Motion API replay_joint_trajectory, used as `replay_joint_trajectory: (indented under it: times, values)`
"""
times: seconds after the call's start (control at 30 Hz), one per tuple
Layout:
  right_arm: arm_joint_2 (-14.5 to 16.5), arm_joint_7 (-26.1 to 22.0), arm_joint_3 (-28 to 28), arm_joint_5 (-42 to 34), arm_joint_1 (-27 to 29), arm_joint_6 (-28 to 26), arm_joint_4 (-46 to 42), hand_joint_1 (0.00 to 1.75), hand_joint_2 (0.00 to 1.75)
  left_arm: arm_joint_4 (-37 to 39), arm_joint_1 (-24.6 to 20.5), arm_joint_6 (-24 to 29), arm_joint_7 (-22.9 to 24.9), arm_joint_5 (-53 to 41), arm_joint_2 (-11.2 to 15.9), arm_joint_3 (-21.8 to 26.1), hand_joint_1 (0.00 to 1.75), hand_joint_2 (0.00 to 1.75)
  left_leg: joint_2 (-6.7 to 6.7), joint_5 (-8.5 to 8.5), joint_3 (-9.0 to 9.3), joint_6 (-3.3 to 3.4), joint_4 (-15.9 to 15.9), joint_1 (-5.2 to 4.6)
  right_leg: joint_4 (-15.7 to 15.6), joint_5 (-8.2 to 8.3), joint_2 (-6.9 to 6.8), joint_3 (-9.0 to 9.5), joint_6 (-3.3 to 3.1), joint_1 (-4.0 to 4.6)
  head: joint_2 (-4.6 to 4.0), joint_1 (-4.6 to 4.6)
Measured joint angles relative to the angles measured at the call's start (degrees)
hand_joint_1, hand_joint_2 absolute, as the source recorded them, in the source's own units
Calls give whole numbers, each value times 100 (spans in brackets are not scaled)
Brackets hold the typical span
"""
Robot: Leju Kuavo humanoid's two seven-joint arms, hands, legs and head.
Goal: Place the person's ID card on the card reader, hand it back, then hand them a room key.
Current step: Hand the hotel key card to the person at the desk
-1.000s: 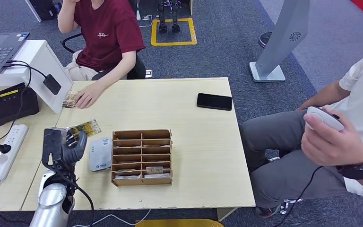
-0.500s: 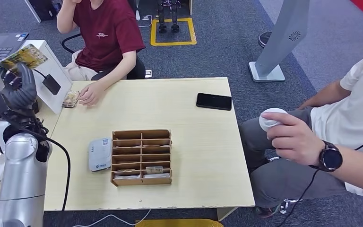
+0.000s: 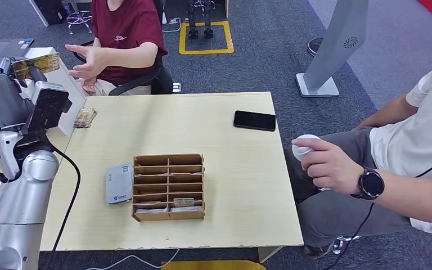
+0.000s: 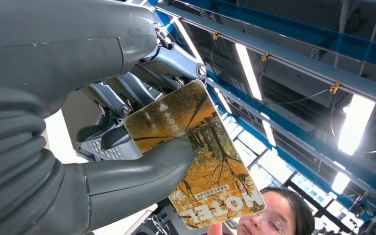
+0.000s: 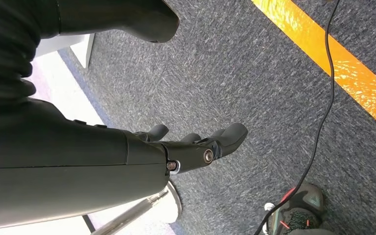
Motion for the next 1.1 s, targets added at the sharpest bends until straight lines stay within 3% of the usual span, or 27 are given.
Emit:
replay_joint_trajectory:
  times: [0.47,0.53,0.67,0.73,0.87,1.1]
  values:
    - [-1,-1,5,0,-12,1,1,0,175,149,-20,42,38,-154,28,-10,175,175,0,0,-1,0,0,0,0,0,-1,0,0,0,0,0]
    - [-1,-4,26,0,-13,13,0,0,175,201,-39,214,213,-868,92,-63,175,175,0,0,-1,0,0,0,0,0,0,0,0,0,0,1]
    - [-10,-35,141,0,-20,92,-2,0,175,613,-221,652,689,-3297,395,-277,175,175,1,0,0,0,0,1,1,0,0,-2,0,0,0,-1]
    - [-19,-57,189,-1,-25,97,-4,0,175,869,-340,711,829,-3920,521,-362,175,175,1,0,0,0,0,1,2,0,0,-2,0,0,0,-1]
    - [-30,-95,257,-3,-35,76,-6,0,175,1359,-529,723,1102,-4472,645,-544,175,175,1,1,0,-1,0,1,3,0,0,-2,-1,0,0,-1]
    - [-84,-219,274,-17,-31,52,-4,0,175,2004,-678,725,1075,-4247,624,-873,175,175,-2,1,-1,-1,1,-2,2,0,0,-1,0,-2,0,1]
